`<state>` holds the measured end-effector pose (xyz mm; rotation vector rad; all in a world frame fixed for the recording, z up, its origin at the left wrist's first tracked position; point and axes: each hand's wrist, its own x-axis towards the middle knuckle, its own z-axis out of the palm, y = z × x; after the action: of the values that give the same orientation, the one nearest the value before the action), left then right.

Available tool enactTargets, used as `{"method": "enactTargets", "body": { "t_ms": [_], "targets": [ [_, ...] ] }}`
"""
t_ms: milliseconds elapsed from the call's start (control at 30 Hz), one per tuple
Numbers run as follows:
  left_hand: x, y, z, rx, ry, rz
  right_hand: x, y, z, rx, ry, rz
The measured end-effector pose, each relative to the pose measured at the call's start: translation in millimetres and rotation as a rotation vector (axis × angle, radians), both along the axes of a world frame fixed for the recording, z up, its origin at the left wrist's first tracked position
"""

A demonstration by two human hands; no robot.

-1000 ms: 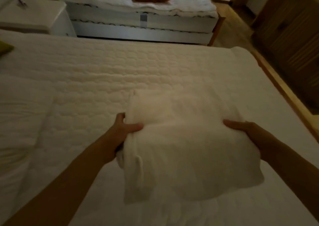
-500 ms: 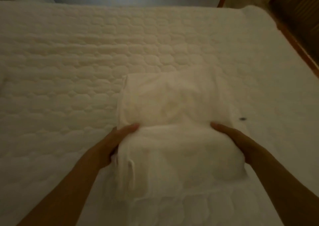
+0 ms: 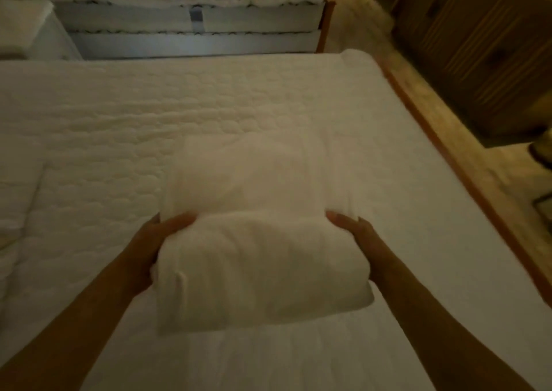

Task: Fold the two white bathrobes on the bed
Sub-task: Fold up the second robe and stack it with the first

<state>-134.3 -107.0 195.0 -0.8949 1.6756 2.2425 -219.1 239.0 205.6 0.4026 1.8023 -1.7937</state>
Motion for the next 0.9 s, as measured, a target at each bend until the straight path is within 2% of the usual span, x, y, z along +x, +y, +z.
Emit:
{"method": "enactTargets", "body": {
  "t_ms": [100,200,367,533,700,900],
  "targets": [
    [41,19,75,-0.019,0.07,-0.085,79,33,68,-0.063,0.07,-0.109],
    [79,58,147,-0.053,0.134,-0.256,164,80,129,-0.067,0.134,-0.219],
    [130,189,247,-0.046,0.212,-0.466,302,193,215,-0.076,0.211,-0.48],
    [189,382,294,-0.019,0.246,-0.75,447,348,260,0.0,0.275,-0.738],
    [276,623,313,0.032,0.276,-1.039,618,523,277,0.045,0.307,-1.07],
    [418,915,322,0.053,0.289,-1.337,831,712,286,0.025,0.323,-1.426]
  ]
}}
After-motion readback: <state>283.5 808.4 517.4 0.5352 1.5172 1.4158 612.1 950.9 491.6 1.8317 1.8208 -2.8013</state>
